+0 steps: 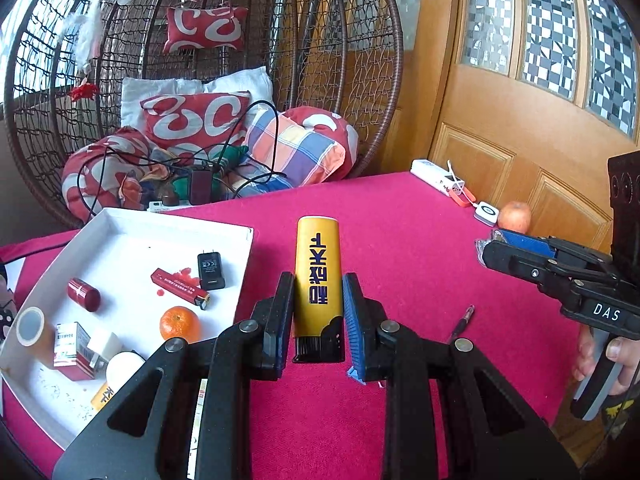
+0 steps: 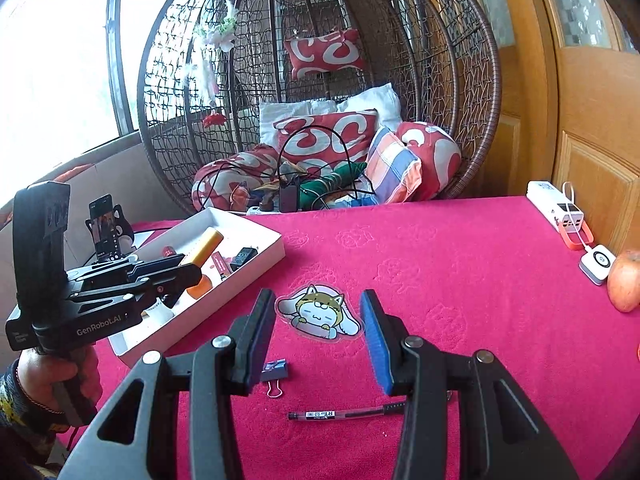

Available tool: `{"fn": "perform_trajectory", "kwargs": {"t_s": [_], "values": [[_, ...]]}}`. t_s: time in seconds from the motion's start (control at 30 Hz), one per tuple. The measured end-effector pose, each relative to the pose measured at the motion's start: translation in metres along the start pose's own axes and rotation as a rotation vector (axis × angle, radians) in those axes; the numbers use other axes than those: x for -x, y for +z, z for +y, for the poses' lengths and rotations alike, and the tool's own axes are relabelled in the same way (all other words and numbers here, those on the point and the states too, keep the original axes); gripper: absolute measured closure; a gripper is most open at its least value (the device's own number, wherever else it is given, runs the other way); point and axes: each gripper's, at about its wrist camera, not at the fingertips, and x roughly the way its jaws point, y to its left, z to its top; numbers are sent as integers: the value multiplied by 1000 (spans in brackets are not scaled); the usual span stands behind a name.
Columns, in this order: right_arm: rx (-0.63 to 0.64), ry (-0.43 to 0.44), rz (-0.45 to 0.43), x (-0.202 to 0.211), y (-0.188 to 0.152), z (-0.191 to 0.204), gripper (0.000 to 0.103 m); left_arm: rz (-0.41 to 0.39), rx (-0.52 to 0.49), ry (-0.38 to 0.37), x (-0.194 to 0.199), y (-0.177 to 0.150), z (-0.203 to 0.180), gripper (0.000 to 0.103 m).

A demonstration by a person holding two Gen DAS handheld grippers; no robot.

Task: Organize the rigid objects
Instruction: 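Carry the yellow lighter into the tray with the left tool while the right tool places the cartoon sticker there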

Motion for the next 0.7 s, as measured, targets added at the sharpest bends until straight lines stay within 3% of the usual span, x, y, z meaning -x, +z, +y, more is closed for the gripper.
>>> {"fn": "perform_trajectory", "kwargs": {"t_s": [0.37, 0.7], "values": [[55, 49, -24, -8, 24, 39, 60, -69, 87, 32, 34, -2, 44, 79], [93, 112, -4, -46, 47, 79, 60, -107, 203, 118, 50, -12, 102, 79]]}}
